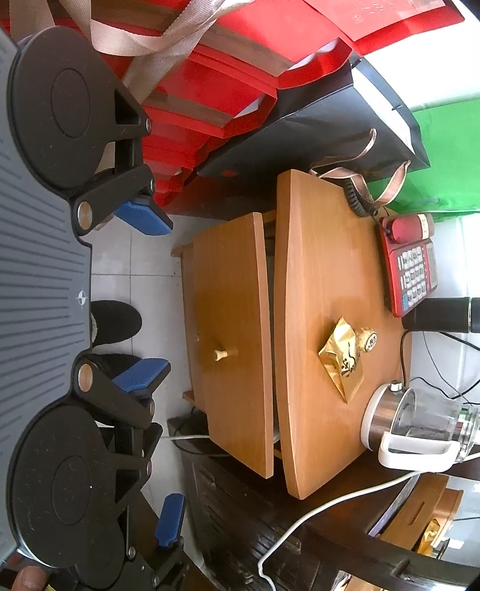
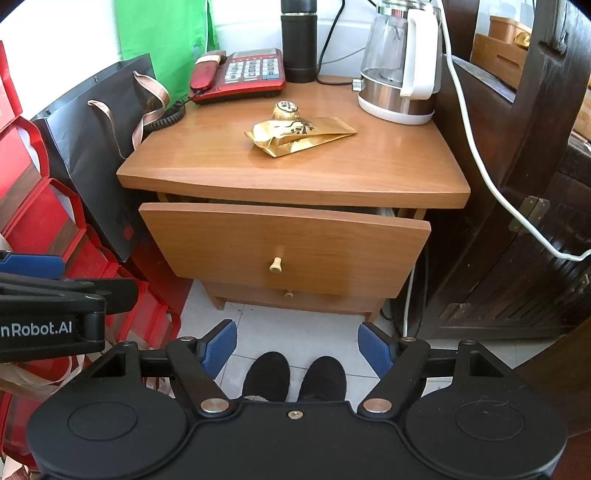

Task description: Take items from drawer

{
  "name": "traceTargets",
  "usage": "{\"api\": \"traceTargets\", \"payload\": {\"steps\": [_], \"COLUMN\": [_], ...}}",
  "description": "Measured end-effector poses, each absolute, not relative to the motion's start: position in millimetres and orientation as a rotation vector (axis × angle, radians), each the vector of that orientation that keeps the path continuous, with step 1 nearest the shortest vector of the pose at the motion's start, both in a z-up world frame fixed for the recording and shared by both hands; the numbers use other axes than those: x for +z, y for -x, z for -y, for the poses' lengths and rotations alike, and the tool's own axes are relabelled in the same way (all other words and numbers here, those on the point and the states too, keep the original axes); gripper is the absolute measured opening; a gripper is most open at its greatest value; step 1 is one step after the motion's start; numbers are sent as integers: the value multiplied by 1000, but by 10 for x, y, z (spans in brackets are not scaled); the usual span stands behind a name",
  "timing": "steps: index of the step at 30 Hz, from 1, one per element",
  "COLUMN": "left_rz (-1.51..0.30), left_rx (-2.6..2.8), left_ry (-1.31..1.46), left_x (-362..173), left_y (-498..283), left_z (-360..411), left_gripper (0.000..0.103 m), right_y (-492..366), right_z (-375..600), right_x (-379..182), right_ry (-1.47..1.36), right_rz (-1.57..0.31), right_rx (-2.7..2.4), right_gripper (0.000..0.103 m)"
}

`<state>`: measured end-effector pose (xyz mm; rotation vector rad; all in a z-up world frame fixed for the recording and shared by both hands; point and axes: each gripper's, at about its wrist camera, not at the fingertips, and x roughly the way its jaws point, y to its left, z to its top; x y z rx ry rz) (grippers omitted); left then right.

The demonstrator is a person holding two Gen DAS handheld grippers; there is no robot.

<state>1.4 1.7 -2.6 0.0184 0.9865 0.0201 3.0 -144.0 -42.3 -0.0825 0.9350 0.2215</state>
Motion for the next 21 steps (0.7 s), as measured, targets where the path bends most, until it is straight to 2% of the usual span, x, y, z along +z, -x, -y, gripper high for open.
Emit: {"api": "traceTargets", "payload": {"steps": [21], "left_rz": [-1026], "left_rx": [53], "left_ry": [7], "left_x": [-113], "left_y": [-8], "left_z": [-86], "left_gripper": [77], "right_y": [8], "right_z": [1455], "right_x": [-462], "right_ry": [75], "right_rz": [-930], "right_rx": [211], "right_gripper": [71]}}
